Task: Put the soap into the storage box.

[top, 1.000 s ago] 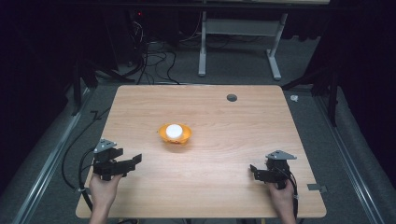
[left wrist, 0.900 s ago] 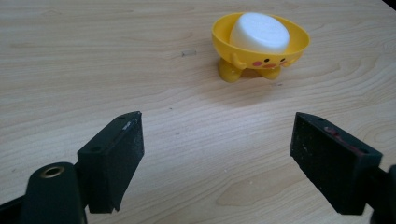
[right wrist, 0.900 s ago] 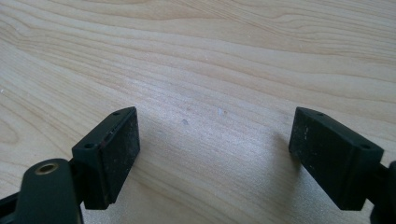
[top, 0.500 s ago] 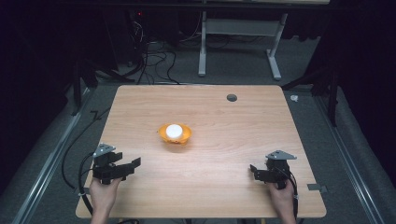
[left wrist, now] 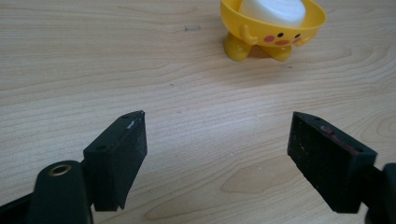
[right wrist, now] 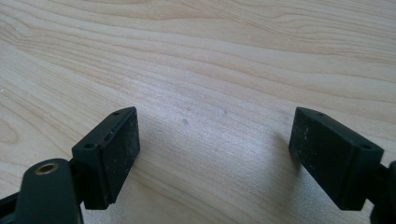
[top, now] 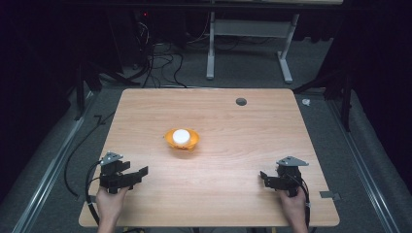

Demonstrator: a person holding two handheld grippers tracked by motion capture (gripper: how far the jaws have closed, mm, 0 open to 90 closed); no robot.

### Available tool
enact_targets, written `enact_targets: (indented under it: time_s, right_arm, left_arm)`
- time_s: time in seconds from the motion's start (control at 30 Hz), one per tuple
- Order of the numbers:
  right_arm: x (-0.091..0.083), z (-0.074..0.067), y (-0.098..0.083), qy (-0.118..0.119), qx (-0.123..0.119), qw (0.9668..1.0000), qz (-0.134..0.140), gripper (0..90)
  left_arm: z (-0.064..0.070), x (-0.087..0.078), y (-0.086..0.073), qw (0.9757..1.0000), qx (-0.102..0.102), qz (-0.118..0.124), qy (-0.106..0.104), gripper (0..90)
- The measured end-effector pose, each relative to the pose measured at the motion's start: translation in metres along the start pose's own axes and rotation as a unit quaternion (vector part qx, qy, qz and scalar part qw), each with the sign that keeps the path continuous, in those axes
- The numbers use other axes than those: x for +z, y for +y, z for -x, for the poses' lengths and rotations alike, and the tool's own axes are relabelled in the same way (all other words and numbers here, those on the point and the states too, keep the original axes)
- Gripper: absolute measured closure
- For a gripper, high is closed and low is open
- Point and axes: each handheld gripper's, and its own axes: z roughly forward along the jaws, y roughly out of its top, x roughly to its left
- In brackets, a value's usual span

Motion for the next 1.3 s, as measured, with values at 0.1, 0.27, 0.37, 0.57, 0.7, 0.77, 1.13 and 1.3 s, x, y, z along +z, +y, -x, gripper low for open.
enact_targets:
  time_s: [0.1,0.27,0.37,0.57,0.7,0.77,1.13,1.3]
  right_arm:
    - [0.000,0.000,0.000,0.000,0.000,1.0000,0.000,17.2]
    - [0.000,0.000,0.000,0.000,0.000,1.0000,0.000,17.2]
    - [0.000,0.000,0.000,0.000,0.000,1.0000,0.000,17.2]
    - [0.000,0.000,0.000,0.000,0.000,1.0000,0.000,17.2]
    - [0.000,0.000,0.000,0.000,0.000,1.0000,0.000,17.2]
    - [0.000,0.000,0.000,0.000,0.000,1.0000,0.000,17.2]
    - [0.000,0.000,0.000,0.000,0.000,1.0000,0.000,17.2]
    - [0.000,0.000,0.000,0.000,0.000,1.0000,0.000,17.2]
  left_arm:
    - [0.000,0.003,-0.001,1.0000,-0.002,-0.002,0.000,20.3]
    - [0.000,0.009,-0.004,1.0000,-0.004,-0.008,0.003,20.3]
    - [-0.001,0.012,-0.005,0.9999,-0.003,-0.009,0.005,20.4]
    - [-0.002,0.019,-0.008,0.9998,-0.003,-0.016,0.010,20.2]
    - [-0.002,0.022,-0.009,0.9998,0.000,-0.018,0.013,20.1]
    - [-0.002,0.025,-0.010,0.9997,-0.001,-0.020,0.012,20.1]
    - [0.001,0.036,-0.013,0.9993,0.010,-0.028,0.024,20.0]
    - [0.003,0.042,-0.013,0.9988,0.017,-0.034,0.030,19.9]
